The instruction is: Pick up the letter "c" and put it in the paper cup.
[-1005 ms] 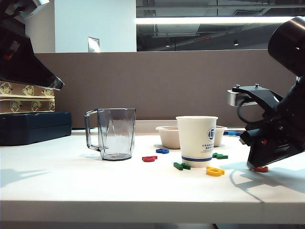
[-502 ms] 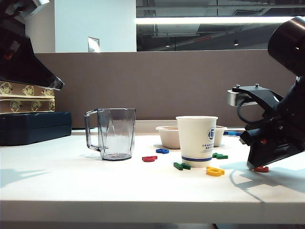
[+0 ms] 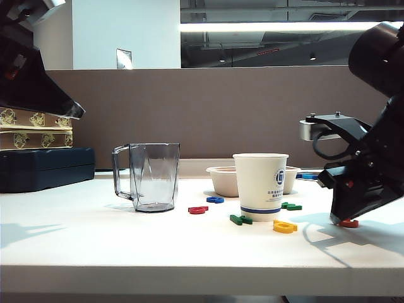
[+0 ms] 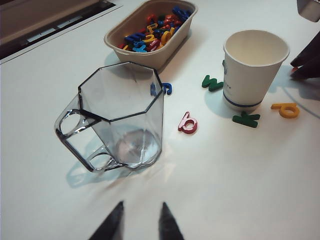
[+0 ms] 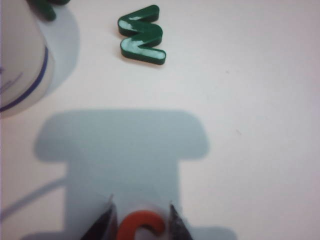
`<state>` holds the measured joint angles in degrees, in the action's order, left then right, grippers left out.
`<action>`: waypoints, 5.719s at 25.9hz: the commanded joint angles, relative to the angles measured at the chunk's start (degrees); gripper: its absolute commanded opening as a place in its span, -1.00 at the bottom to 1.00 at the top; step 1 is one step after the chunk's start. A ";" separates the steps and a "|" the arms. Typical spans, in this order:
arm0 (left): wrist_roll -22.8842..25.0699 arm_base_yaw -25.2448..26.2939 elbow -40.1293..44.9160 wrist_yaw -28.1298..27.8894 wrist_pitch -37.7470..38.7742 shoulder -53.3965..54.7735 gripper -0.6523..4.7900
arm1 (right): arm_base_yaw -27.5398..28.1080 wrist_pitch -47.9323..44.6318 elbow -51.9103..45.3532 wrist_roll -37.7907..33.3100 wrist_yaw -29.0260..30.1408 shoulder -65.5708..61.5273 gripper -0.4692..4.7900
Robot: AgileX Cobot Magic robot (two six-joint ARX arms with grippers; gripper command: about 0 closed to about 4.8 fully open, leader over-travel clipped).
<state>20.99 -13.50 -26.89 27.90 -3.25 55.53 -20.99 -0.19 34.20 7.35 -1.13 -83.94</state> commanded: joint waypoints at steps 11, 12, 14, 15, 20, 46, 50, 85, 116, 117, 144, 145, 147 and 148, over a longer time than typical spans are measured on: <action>0.02 0.00 -0.20 0.20 -0.68 -0.13 -0.45 | 0.02 1.57 2.54 0.11 -0.48 1.11 -0.31; 0.02 0.00 -0.20 0.17 -0.68 -0.13 -0.45 | 0.02 1.64 2.69 0.11 -0.48 1.46 -0.31; 0.02 0.00 -0.20 0.20 -0.68 -0.13 -0.45 | 0.02 1.66 2.82 0.11 -0.46 2.12 -0.31; 0.02 0.00 -0.20 0.20 -0.68 -0.13 -0.45 | 0.02 1.66 2.89 0.11 -0.46 2.47 -0.31; 0.00 0.00 -0.20 0.20 -0.70 -0.13 -0.45 | 0.02 3.04 4.31 0.07 -0.44 5.09 -0.31; -0.15 -12.39 -0.22 -1.16 -0.66 -0.11 -0.45 | 3.08 14.10 8.92 0.33 -1.55 8.11 -0.15; -0.22 -15.78 -0.22 -1.20 -0.70 -0.04 -0.45 | 4.90 14.08 8.92 0.35 -1.79 10.40 -0.15; -3.87 -35.26 -26.62 -5.62 -7.19 38.03 -0.28 | 18.95 14.91 8.98 0.74 -0.35 26.21 -0.01; -20.83 -43.23 -37.16 -14.60 -14.16 52.13 -0.29 | 19.37 14.12 8.98 1.79 -0.68 26.27 -0.02; -20.83 -43.71 -37.20 -16.79 -14.19 52.17 -0.29 | 19.37 14.14 8.98 1.97 -0.79 26.27 -0.02; -25.51 -46.69 -48.54 -31.87 -10.54 66.29 0.00 | 17.68 18.01 8.94 3.63 -3.87 30.75 -0.01; -25.44 -46.69 -48.57 -33.14 -10.78 66.29 0.00 | 17.57 18.05 8.92 3.67 -4.11 30.84 -0.02; -25.38 -46.69 -48.57 -34.82 -10.64 66.27 0.00 | 17.25 18.03 8.92 3.74 -4.37 30.84 -0.02; -25.29 -46.42 -48.57 -36.48 -9.77 66.27 0.00 | 17.03 18.03 8.92 4.76 -4.96 30.84 -0.01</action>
<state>-4.56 -60.16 -75.35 -6.74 -13.65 121.99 -3.73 18.46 42.89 11.14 -5.23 -53.25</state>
